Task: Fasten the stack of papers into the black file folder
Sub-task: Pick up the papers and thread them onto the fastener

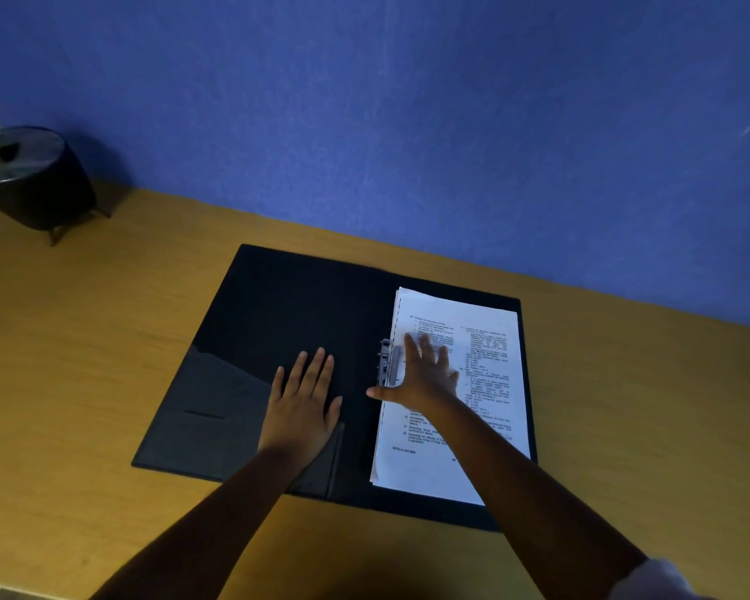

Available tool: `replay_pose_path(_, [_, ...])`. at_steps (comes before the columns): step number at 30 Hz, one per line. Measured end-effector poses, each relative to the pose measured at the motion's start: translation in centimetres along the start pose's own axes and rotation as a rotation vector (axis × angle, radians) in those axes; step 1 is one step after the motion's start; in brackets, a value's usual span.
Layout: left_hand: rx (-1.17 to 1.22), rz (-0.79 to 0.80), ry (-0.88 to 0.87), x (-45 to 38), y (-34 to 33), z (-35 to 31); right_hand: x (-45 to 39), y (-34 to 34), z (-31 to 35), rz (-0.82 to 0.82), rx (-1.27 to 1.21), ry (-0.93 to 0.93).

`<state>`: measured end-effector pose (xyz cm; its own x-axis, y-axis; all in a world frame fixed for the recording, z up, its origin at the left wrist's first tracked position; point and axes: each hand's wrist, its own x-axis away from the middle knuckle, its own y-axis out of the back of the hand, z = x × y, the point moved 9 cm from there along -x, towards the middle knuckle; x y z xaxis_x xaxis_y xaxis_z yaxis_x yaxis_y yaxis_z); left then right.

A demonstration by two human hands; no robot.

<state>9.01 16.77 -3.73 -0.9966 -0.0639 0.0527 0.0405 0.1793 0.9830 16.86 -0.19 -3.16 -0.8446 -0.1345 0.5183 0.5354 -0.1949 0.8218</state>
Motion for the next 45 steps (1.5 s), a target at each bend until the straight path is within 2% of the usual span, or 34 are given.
replay_pose_path(19, [0.019,-0.005,0.002,0.0,0.1,0.1,-0.8,-1.6,-1.2,-0.055,-0.076,0.063])
replay_pose_path(23, [0.016,-0.006,0.007,0.0,0.3,0.0,1.2,-0.5,-2.5,-0.25,-0.194,0.197])
replay_pose_path(27, [0.035,-0.003,0.008,0.1,0.5,0.0,4.4,-1.3,-4.7,-0.332,-0.02,0.325])
replay_pose_path(31, [0.026,0.007,0.013,0.2,0.6,0.0,6.5,-1.3,-7.9,-0.395,-0.014,0.266])
replay_pose_path(35, [0.033,0.006,0.016,0.1,0.5,0.0,8.0,-0.6,-11.8,-0.497,-0.075,0.128])
replay_pose_path(38, [0.044,0.006,0.012,0.1,0.5,0.0,8.7,-1.4,-14.0,-0.477,-0.066,0.045])
replay_pose_path(45, [0.069,-0.016,0.004,0.5,1.2,-0.3,9.0,-1.5,-14.6,-0.496,-0.082,0.047])
